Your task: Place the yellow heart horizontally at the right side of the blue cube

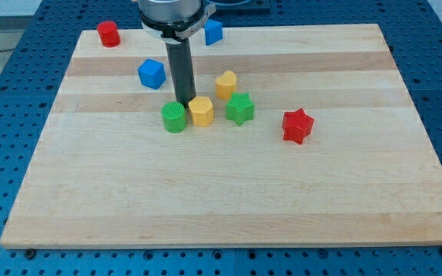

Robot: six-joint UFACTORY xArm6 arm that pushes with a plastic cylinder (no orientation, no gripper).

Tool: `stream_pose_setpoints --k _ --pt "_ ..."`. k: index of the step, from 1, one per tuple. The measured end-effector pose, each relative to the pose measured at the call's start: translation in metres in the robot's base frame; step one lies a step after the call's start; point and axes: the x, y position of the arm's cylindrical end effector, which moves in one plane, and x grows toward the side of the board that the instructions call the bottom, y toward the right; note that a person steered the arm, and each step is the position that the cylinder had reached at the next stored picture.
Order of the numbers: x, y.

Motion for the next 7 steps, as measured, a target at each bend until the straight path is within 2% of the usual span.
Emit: stream_pose_setpoints --k 5,6,7 --pt "-0.067 0.123" --pt "-0.053 0.081" --pt "-0.065 0.042"
